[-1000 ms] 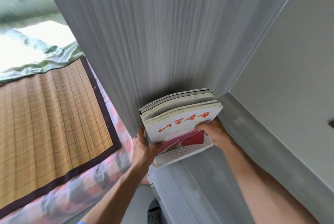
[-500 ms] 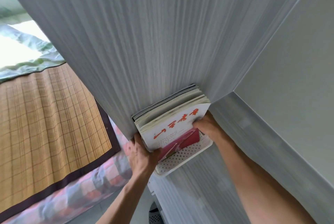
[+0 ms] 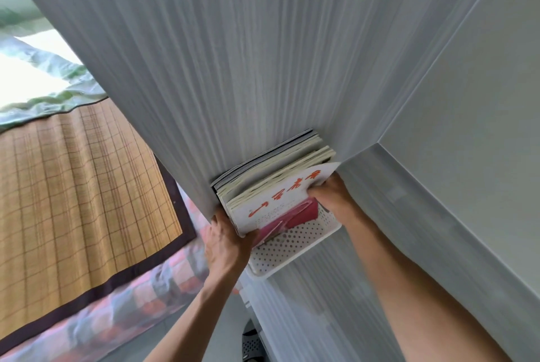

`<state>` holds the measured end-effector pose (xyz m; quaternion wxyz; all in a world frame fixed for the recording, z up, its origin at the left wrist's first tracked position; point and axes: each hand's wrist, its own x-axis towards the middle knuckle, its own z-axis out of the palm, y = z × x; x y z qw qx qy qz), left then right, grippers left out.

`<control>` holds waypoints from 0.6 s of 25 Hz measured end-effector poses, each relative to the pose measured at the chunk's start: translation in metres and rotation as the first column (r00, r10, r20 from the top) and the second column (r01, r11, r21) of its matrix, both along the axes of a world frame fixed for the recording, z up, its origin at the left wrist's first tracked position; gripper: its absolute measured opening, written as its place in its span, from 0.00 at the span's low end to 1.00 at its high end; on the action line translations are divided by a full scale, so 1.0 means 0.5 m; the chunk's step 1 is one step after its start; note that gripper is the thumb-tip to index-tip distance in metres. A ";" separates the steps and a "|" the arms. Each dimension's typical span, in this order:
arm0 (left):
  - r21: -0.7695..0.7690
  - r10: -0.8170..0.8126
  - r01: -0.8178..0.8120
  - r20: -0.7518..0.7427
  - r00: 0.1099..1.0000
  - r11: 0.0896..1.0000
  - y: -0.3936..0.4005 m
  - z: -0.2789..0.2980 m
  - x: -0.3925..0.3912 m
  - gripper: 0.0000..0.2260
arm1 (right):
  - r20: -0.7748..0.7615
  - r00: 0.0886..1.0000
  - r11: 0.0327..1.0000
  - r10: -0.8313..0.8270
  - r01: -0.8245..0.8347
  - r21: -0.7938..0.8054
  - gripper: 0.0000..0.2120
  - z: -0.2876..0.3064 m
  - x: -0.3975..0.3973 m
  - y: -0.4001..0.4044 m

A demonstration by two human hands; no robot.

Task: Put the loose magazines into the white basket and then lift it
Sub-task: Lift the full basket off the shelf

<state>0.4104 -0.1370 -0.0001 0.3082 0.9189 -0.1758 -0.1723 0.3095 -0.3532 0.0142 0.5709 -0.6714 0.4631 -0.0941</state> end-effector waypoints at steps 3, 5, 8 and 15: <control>0.031 -0.013 0.014 -0.027 1.000 0.999 0.002 0.016 -0.005 0.34 | -0.001 0.980 0.980 -0.199 0.199 -0.023 0.29 0.021 -0.030 0.041; -0.029 -0.017 0.016 -0.047 0.999 0.999 0.007 0.026 -0.012 0.37 | 0.128 0.957 0.874 -0.261 0.290 -0.390 0.32 0.056 -0.051 0.080; -0.056 -0.049 0.048 -0.011 0.999 0.997 0.016 0.039 -0.017 0.32 | -0.013 0.991 0.376 0.132 -0.062 -0.925 0.35 0.128 -0.033 0.125; 0.189 -0.198 0.192 0.016 0.980 0.963 0.004 0.046 0.008 0.26 | -0.518 0.817 0.226 0.254 -0.571 -0.789 0.44 0.152 0.009 0.186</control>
